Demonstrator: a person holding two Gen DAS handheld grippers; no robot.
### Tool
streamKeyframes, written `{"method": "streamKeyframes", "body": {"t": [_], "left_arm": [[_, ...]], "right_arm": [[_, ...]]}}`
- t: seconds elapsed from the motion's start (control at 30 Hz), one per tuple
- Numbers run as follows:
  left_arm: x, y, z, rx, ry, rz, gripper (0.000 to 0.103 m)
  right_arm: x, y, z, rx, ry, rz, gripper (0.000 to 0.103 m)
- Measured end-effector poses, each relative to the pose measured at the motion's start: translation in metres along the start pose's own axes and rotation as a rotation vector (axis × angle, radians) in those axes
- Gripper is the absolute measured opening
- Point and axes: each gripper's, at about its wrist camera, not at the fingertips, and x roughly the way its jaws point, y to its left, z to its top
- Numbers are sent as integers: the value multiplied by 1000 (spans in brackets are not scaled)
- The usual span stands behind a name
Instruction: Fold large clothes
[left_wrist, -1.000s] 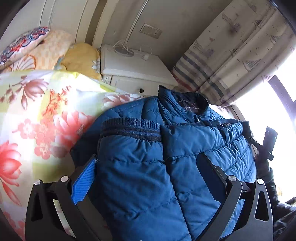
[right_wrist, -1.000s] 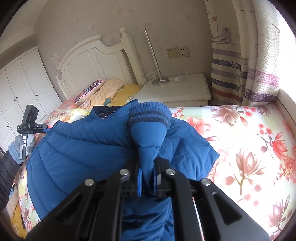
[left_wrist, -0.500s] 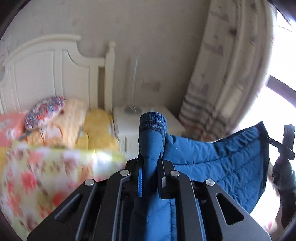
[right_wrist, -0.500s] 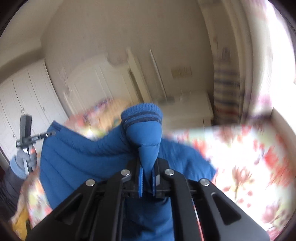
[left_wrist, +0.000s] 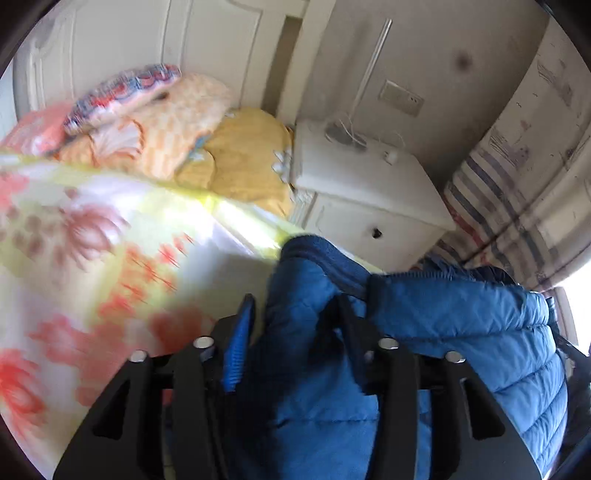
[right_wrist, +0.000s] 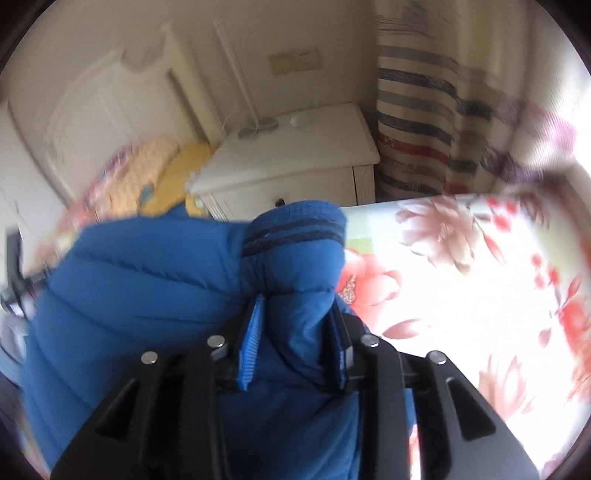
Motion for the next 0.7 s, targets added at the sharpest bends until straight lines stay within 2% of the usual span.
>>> {"method": "streamKeyframes", "body": {"t": [0.03, 0.07, 0.1, 0.13, 0.17, 0.2, 0.23, 0.3, 0.33, 0.4, 0.47, 0.5, 0.53, 0.57, 0.6, 0.7], "left_arm": [[-17, -6, 6, 36, -41, 51, 49], [-28, -11, 9, 56, -74, 88, 58], [-44, -19, 11, 78, -120, 138, 85], [-62, -34, 13, 100, -188, 187, 99], [-74, -48, 15, 122, -250, 201, 99], [-78, -61, 16, 147, -269, 194, 99], [-77, -83, 19, 203, -258, 175, 99], [-67, -120, 18, 305, -238, 193, 99], [-55, -139, 16, 359, -217, 222, 99], [-26, -161, 12, 408, -139, 231, 99], [8, -172, 0, 439, -59, 259, 99], [36, -172, -9, 458, 12, 287, 99], [53, -164, -16, 443, 65, 271, 99], [60, -157, -15, 402, 81, 242, 99], [60, -152, -14, 372, 78, 219, 99], [62, -141, -15, 325, 68, 174, 99]], "right_arm": [[-4, 1, 2, -11, 9, -13, 63], [-13, 4, 5, -25, 4, -25, 63], [-26, 10, 9, -46, -23, -37, 63], [-41, 22, 12, -80, -58, -47, 63], [-57, 37, 17, -129, -102, -46, 65], [-69, 56, 23, -173, -139, -34, 70], [-76, 78, 27, -214, -159, -15, 73], [-70, 115, 36, -295, -165, 15, 74], [-62, 137, 37, -338, -165, -3, 74], [-31, 177, 41, -421, -118, -21, 74], [0, 199, 40, -441, -63, -35, 74], [16, 206, 36, -465, -42, -72, 74], [36, 211, 31, -494, -6, -129, 73], [63, 208, 23, -496, 72, -161, 74], [80, 205, 20, -461, 110, -137, 74], [86, 195, 24, -400, 113, -76, 75]]}}
